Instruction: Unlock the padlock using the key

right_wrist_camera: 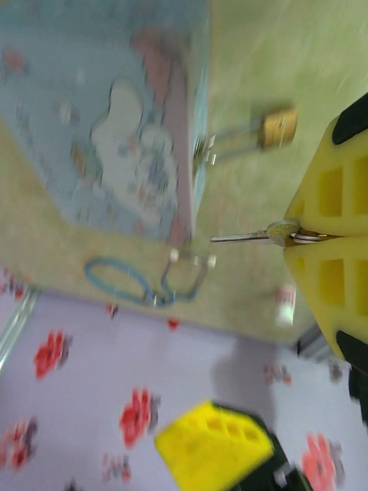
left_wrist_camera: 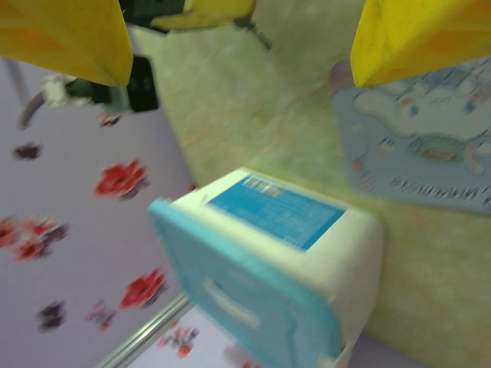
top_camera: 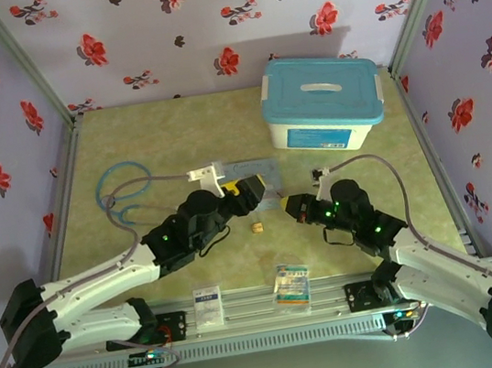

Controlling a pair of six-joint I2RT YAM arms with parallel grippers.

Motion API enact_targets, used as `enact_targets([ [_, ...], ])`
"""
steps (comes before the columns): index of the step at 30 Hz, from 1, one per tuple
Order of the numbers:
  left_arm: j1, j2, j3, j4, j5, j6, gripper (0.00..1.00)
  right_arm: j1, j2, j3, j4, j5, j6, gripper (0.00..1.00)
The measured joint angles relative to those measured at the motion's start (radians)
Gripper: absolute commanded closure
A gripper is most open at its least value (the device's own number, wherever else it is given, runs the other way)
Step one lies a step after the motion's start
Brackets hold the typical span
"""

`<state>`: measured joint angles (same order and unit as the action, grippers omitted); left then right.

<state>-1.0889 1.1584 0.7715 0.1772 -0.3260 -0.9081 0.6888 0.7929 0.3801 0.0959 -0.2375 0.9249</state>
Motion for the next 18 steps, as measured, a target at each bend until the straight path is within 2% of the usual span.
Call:
enact_targets([
  [3,0.0,0.044,-0.019,-0.068,0.024,-0.006,0.35,-0.002,0.009,0.016,-0.1,0.043,-0.032,1.0],
  [9,0.0,0.191,-0.084,-0.093,0.063,-0.024,0.32,-0.002,0.017,0.018,-0.183,0.08,-0.062,1.0],
  [13,0.0,0.286,-0.084,-0.075,0.072,-0.029,0.36,-0.002,0.019,0.018,-0.199,0.082,-0.069,1.0],
  [18,-0.019,0.375,-0.071,-0.065,0.038,-0.024,0.37,-0.002,0.012,0.01,-0.197,0.083,-0.069,1.0],
])
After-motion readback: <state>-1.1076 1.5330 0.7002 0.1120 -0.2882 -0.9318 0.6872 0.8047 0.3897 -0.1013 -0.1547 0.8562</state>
